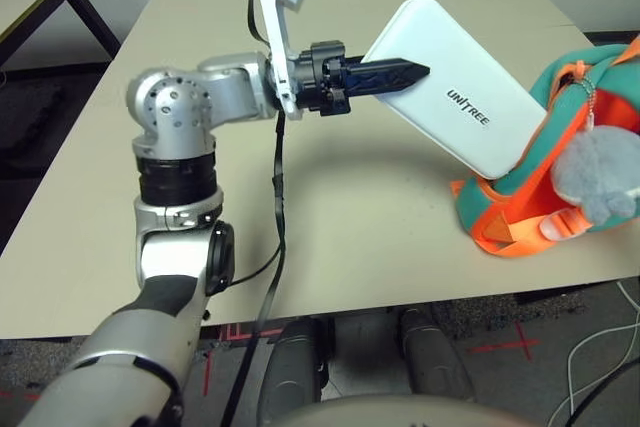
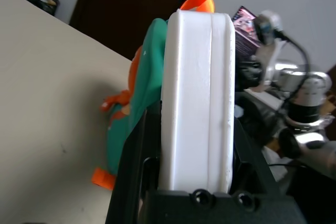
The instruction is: Put the pencil case into the backpack and zip it.
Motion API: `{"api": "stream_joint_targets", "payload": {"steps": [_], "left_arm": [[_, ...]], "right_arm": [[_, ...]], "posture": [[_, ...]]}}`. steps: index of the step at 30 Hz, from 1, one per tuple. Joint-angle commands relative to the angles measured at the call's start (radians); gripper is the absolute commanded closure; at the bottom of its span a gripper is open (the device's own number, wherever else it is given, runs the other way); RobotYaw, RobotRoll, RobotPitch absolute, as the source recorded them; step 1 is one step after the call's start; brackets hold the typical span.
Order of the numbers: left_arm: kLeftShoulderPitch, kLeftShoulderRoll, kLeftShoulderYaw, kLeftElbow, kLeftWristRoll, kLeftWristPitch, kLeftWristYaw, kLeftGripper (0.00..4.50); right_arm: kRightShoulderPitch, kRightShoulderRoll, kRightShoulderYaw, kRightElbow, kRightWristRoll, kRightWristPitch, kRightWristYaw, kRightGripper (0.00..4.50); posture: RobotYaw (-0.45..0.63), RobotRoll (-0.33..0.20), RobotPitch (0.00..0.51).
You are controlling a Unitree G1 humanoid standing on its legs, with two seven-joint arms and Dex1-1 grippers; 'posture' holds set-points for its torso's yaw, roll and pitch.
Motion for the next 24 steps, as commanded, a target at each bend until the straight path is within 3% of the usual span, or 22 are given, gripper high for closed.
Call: {"api": "stream_joint_targets", "payload": {"steps": [1,8,14,24], "left_arm": [[-0.002,-0.036,-0.073,0.029,0.085,-0.122,-0.018,3.04],[-0.039,-0.106,-0.145,0.092,0.164,-0.241,-0.073,3.04],[-0.059,-0.157,-0.154,0.089,0.117,-0.186,-0.112,3.04],[-0.020,-0.210,-0.157,0.077,0.121,-0.155,-0.098,3.04]], "right_arm": [[-0.029,-0.015,0.023,-0.004,-0.005,-0.007,0.009,4.42],[-0.063,-0.015,0.049,-0.005,-0.004,0.002,0.006,4.42],[-0.084,-0.004,0.069,-0.010,-0.001,0.007,-0.006,4.42],[-0.123,0.008,0.114,-0.018,0.017,0.009,-0.047,4.42]], "posture": [[-0.20,0.000,0.134],[-0.20,0.000,0.135],[-0.21,0.000,0.134],[-0.20,0.000,0.136]]}}
